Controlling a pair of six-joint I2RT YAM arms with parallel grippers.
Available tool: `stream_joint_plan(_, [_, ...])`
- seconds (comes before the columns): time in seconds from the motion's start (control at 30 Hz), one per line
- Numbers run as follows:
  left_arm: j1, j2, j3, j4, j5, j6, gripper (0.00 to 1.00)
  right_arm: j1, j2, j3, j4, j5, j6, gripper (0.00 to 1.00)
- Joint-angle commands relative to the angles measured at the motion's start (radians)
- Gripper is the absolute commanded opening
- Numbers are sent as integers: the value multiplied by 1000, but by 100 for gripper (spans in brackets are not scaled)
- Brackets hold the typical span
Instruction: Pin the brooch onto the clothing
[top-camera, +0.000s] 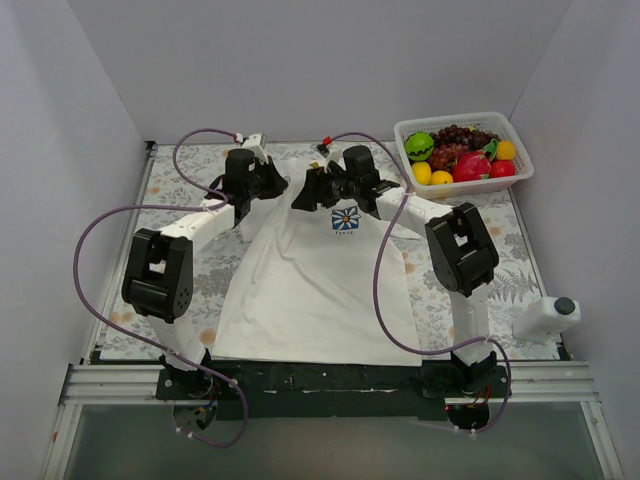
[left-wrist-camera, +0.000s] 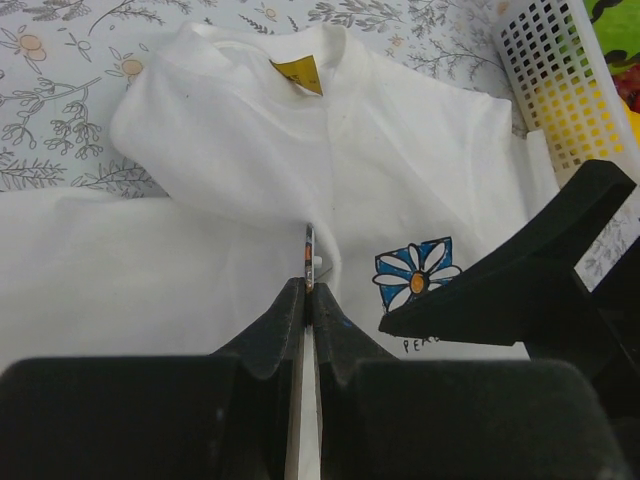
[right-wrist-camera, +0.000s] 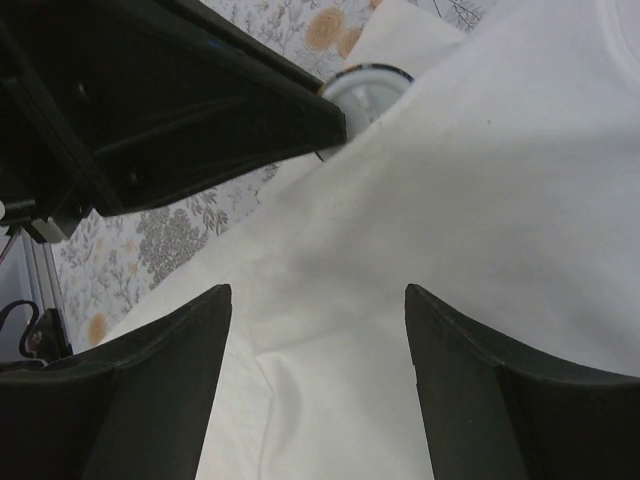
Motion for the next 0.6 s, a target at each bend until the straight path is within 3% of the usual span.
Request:
stream_joint_plan(0.0, [14, -81, -16, 67, 73, -32, 0, 17, 53, 87, 80, -20, 39, 75])
stream_joint_plan(0.17, [24, -95, -34, 95, 122, -57, 0, 28, 125, 152, 55, 0, 52, 64])
stream_joint_plan(0.4, [29, -103, -45, 113, 169, -61, 0, 31, 166, 195, 28, 26, 65, 18])
stream_joint_plan(0.57, [38, -118, -64, 146, 197, -78, 0, 32, 154, 163, 29, 25, 50, 4])
